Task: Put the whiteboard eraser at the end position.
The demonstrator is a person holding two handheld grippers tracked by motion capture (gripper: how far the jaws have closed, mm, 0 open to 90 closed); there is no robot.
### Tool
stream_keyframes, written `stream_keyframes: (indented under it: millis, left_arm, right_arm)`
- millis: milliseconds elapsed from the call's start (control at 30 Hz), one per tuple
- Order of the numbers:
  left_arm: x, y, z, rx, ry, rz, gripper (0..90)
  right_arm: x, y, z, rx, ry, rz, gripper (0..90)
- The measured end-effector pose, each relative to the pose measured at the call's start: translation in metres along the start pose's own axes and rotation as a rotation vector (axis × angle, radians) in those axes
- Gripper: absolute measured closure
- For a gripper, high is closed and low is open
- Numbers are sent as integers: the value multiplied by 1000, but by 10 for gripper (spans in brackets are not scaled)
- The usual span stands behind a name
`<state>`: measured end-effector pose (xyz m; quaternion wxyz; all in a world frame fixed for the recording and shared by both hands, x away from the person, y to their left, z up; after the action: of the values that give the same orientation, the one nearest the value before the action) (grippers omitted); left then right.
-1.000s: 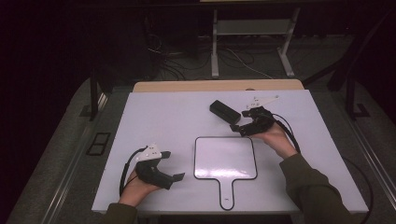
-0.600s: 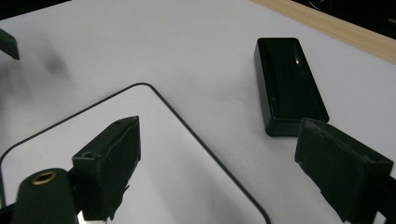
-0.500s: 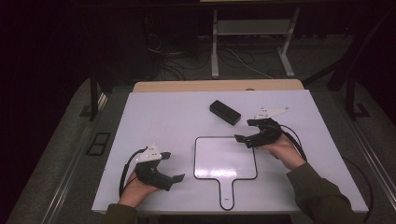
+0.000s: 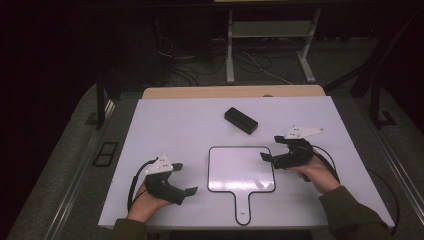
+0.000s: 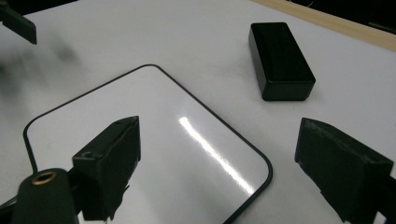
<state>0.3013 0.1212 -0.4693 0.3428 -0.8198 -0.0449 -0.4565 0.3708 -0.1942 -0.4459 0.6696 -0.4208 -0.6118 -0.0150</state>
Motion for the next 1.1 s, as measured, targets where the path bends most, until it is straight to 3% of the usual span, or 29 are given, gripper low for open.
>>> stream_keyframes:
  millis: [300,1100]
  left_arm:
    - [0,0,0,0,2,5,0]
    - [0,-1,-1,2,4,-2,0]
  right_arm:
    - [-13,-11,5,-28,-4,-7,129]
    - [-60,-39,25,-14,23,1,129]
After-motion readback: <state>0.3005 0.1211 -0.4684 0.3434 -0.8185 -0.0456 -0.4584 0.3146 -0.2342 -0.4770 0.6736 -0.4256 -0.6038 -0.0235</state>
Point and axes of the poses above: each handheld gripper's, and its own axes: y roughly forward along the jaws, x roughly out of its top, z roughly to its left, the point moved 7 cm from there along y, roughly forward along the jaws, and after that the axes turned 13 degrees about -y, right-handed, at the moved point
